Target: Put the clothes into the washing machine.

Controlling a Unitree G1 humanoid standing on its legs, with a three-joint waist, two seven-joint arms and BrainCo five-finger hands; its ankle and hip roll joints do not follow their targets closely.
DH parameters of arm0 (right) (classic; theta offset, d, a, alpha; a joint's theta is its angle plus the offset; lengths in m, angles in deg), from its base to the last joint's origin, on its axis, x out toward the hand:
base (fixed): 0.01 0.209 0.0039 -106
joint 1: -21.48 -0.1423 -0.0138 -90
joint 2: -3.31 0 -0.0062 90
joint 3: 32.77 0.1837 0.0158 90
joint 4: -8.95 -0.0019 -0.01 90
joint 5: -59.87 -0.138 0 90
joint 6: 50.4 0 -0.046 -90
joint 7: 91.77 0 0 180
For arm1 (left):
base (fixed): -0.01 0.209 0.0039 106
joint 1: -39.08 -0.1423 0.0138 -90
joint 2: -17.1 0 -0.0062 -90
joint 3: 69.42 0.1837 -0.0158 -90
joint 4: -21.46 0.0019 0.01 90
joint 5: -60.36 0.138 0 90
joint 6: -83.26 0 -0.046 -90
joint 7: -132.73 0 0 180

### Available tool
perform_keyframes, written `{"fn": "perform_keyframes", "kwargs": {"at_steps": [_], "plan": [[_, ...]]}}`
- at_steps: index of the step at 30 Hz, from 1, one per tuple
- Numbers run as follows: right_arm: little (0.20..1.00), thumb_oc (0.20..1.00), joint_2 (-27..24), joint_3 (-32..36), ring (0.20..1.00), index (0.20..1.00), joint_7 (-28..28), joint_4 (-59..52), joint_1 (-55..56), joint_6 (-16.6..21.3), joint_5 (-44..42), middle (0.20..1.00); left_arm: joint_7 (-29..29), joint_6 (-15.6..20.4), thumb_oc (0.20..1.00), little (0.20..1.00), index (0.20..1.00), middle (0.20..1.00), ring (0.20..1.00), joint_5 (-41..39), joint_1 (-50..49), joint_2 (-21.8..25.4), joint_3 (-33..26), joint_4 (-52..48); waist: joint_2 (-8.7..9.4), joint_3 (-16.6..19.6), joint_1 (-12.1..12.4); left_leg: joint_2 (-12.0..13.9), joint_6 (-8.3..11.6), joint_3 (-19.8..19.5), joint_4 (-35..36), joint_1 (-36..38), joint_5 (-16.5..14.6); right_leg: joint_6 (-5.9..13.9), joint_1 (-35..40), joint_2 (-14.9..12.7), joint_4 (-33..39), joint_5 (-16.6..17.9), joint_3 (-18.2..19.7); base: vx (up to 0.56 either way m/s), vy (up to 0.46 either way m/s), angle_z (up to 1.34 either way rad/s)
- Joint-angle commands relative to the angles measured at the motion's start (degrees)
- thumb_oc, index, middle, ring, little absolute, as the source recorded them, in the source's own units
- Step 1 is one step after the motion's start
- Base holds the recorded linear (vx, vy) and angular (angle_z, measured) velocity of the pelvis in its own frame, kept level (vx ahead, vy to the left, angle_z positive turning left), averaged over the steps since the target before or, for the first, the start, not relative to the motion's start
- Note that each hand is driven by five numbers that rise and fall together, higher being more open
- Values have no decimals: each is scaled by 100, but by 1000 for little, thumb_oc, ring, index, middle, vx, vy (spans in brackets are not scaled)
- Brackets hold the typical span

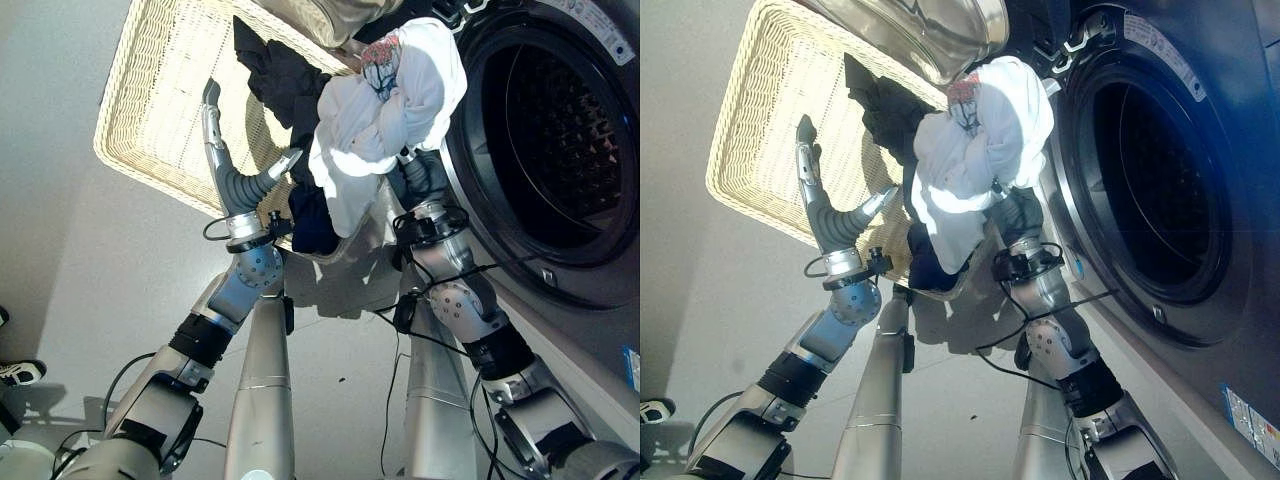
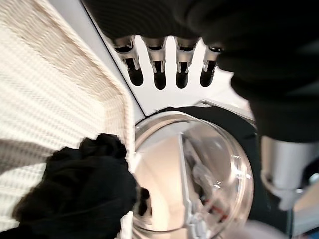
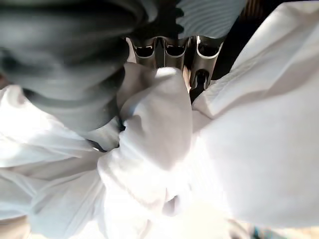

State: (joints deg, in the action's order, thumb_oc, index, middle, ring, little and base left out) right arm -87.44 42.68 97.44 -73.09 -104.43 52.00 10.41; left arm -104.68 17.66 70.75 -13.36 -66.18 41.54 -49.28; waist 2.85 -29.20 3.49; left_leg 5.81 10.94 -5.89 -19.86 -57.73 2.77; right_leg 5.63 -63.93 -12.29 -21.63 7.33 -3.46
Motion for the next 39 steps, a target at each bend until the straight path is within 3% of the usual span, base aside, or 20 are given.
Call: {"fn": "perform_keyframes", "kwargs": {"at_steps": [1, 10, 17, 19, 20, 21, 23, 25, 26, 27, 28, 30, 34, 35, 36, 38, 39], "plan": [[200, 200, -223, 216, 200, 200, -5, -339, -41, 354, -534, 200, -169, 107, 1000, 1000, 1000, 1000, 1000, -87, 261, 87, -269, 42, -189, -60, -174, -289, -515, 15, 115, -132, 366, 479, 128, 11, -31, 250, -206, -1, 31, -1], [200, 200, -1087, 282, 200, 200, -86, 2245, -765, 440, -1087, 200, -164, 211, 1000, 1000, 1000, 1000, 1000, -691, 851, 283, 33, 1616, -216, -60, -226, -222, -439, 62, 80, -174, 347, 450, 73, 76, -10, 267, -178, -4, 12, -3], [200, 200, -1816, 486, 200, 200, 9, 3661, -1605, 723, -2297, 200, 175, 84, 1000, 1000, 1000, 1000, 1000, -1032, 1122, 617, 286, 2177, -215, -60, -198, -170, -402, 22, 2, -205, 269, 447, 74, 114, -10, 265, -197, 0, -6, -2], [200, 200, -2020, 609, 200, 200, 180, 3799, -1775, 909, -2537, 200, 201, 86, 1000, 1000, 1000, 1000, 1000, -1048, 1081, 711, 337, 2231, -203, -60, -193, -154, -400, 8, -10, -206, 238, 458, 85, 123, 0, 267, -202, 2, -34, -4], [200, 200, -2277, 734, 200, 200, 450, 3969, -1965, 1317, -2690, 200, 190, 128, 1000, 1000, 1000, 1000, 1000, -1043, 988, 808, 372, 2275, -172, -60, -180, -138, -402, -18, -17, -201, 199, 470, 115, 134, 29, 274, -221, -4, -64, -2], [200, 200, -2370, 804, 200, 200, 620, 3979, -2036, 1432, -2745, 200, 169, 159, 1000, 1000, 1000, 1000, 1000, -1054, 932, 859, 387, 2279, -155, -60, -177, -131, -404, -28, -13, -196, 183, 478, 134, 140, 52, 279, -234, -9, -101, -1], [200, 200, -2656, 1007, 200, 200, 988, 3982, -2172, 2022, -2887, 200, 139, 241, 1000, 1000, 1000, 1000, 1000, -1012, 737, 1011, 380, 2237, -105, -60, -167, -120, -411, -68, 17, -188, 142, 493, 178, 181, 115, 290, -264, -11, -84, -2], [200, 200, -2830, 1121, 200, 200, 1294, 3780, -2188, 2231, -2571, 200, 149, 267, 1000, 1000, 1000, 1000, 1000, -1011, 604, 1131, 347, 2170, -69, -60, -183, -110, -419, -78, 33, -171, 118, 495, 198, 219, 145, 297, -271, -8, -34, -5], [551, 551, -2905, 1153, 551, 551, 1540, 3606, -2193, 2311, -2304, 551, 162, 235, 1000, 1000, 1000, 1000, 1000, -1030, 574, 1199, 340, 2133, -34, -60, -200, -113, -427, -87, 34, -155, 94, 497, 212, 241, 173, 307, -268, 0, 0, 0], [953, 953, -2976, 1188, 953, 953, 1681, 3520, -2205, 2263, -2068, 953, 193, 221, 1000, 1000, 1000, 1000, 1000, -1047, 563, 1260, 330, 2116, -14, -60, -210, -115, -440, -94, 30, -143, 80, 500, 224, 248, 179, 309, -269, 0, 0, 0], [1000, 1000, -3052, 1184, 1000, 1000, 1712, 3479, -2237, 2189, -1982, 1000, 231, 211, 1000, 1000, 1000, 1000, 1000, -1058, 576, 1304, 322, 2112, 4, -60, -214, -122, -452, -103, 28, -131, 68, 500, 231, 253, 182, 308, -268, 0, 0, 0], [1000, 1000, -3260, 1090, 1000, 1000, 1637, 3544, -2349, 1867, -1724, 1000, 314, 189, 1000, 1000, 1000, 1000, 1000, -1047, 677, 1410, 347, 2153, 49, -60, -220, -135, -474, -129, 23, -109, 50, 499, 260, 246, 196, 306, -280, 0, 0, 0], [1000, 1000, -3300, 1013, 1000, 1000, 1610, 3666, -2385, 1741, -1660, 1000, 361, 190, 1000, 1000, 1000, 1000, 1000, -992, 765, 1443, 375, 2204, 63, -60, -218, -145, -483, -147, 2, -109, 41, 497, 265, 242, 183, 303, -283, 0, 0, 0], [1000, 1000, -3313, 932, 1000, 1000, 1577, 3842, -2406, 1562, -1602, 1000, 414, 187, 1000, 1000, 1000, 1000, 1000, -912, 869, 1468, 413, 2266, 66, -60, -215, -159, -489, -157, -6, -105, 32, 496, 265, 237, 175, 302, -282, 8, -36, -1], [1000, 1000, -3330, 712, 1000, 1000, 1792, 4384, -2514, 865, -941, 1000, 404, 140, 1000, 1000, 1000, 1000, 1000, -448, 1110, 1487, 571, 2387, 46, -60, -188, -204, -523, -168, 29, -95, 27, 492, 268, 228, 199, 320, -297, 11, -32, 0], [1000, 1000, -3363, 466, 1000, 1000, 1910, 4590, -2663, 501, -872, 1000, 338, 58, 1000, 1000, 1000, 1000, 1000, -208, 1263, 1516, 733, 2395, 20, -60, -177, -233, -536, -186, 31, -123, 23, 482, 239, 224, 232, 343, -308, 8, -12, 4], [1000, 1000, -3363, 328, 1000, 1000, 2074, 4839, -2716, 139, -422, 1000, 301, 20, 1000, 1000, 1000, 1000, 1000, 37, 1370, 1560, 857, 2415, 10, -60, -160, -238, -539, -182, 46, -129, 32, 486, 228, 219, 231, 350, -314, 4, -10, 6]]}}
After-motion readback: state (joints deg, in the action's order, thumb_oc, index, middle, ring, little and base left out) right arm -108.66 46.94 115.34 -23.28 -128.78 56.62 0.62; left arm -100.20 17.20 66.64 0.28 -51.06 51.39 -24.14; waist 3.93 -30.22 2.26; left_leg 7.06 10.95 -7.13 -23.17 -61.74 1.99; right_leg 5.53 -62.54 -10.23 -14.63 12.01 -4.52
